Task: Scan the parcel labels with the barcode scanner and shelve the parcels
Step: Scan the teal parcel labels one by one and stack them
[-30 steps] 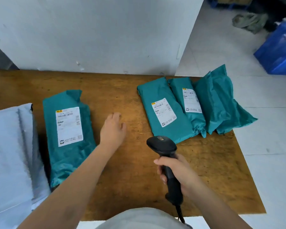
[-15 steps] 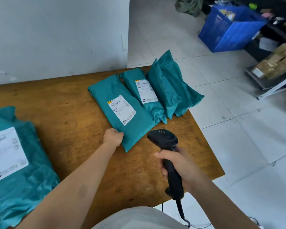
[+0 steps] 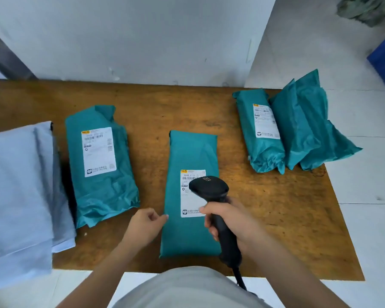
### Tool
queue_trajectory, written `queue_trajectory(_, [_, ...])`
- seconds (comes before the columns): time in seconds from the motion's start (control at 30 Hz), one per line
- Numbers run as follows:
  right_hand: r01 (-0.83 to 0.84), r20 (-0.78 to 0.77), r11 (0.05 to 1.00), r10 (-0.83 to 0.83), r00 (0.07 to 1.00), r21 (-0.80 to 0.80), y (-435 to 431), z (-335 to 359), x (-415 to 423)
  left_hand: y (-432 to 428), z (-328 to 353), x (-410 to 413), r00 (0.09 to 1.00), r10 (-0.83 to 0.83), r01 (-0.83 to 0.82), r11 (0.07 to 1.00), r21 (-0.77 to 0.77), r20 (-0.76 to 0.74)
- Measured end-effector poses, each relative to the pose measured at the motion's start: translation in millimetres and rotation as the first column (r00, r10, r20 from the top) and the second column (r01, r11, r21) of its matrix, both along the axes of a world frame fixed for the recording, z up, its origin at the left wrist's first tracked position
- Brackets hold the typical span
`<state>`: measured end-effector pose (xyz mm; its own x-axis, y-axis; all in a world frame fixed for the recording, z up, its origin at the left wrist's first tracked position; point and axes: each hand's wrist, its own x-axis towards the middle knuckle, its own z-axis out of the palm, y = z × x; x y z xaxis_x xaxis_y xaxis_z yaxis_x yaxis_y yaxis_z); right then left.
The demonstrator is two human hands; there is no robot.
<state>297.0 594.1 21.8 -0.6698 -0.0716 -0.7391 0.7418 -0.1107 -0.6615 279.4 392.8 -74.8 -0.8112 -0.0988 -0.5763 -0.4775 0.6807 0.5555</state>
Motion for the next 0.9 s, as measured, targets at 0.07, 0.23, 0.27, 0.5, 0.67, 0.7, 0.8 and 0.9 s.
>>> queue_trajectory(0.07, [-0.017, 0.002, 1.0, 0.017, 1.0, -0.001, -7, -1, -2, -1, -3, -2, 0.995, 0.095, -0.095, 0.995, 0.032, -0.006])
queue_trajectory(0.23, [0.02, 0.004, 1.0, -0.02, 1.0, 0.018, -11, -4, -4, 1, -6, -13, 0.98, 0.194, -0.192, 0.98, 0.057, -0.036])
queue_trajectory(0.27, [0.032, 0.002, 0.999, -0.032, 0.999, 0.016, -11, -4, -4, 2, -5, -14, 0.984, 0.177, -0.175, 0.983, 0.053, -0.033])
queue_trajectory(0.5, [0.05, -0.004, 0.999, -0.05, 0.999, 0.02, -11, -4, 0, 4, -11, -20, 0.994, 0.1, -0.102, 0.993, 0.056, 0.031])
queue_trajectory(0.67, [0.081, -0.006, 0.996, -0.081, 0.997, 0.028, -11, -4, 3, 9, -23, -29, 0.965, 0.222, -0.245, 0.952, 0.183, 0.138])
queue_trajectory(0.7, [0.09, -0.008, 0.996, -0.09, 0.996, 0.028, -11, -4, 4, 11, -25, -33, 0.954, 0.244, -0.278, 0.936, 0.218, 0.173])
queue_trajectory(0.8, [0.12, -0.007, 0.992, -0.12, 0.993, 0.045, -9, -5, 6, 23, -25, -39, 0.953, 0.22, -0.274, 0.919, 0.283, 0.208])
queue_trajectory(0.9, [0.142, -0.017, 0.989, -0.142, 0.99, 0.047, -8, -4, 7, 39, -5, -41, 0.979, 0.171, -0.138, 0.954, 0.265, -0.106])
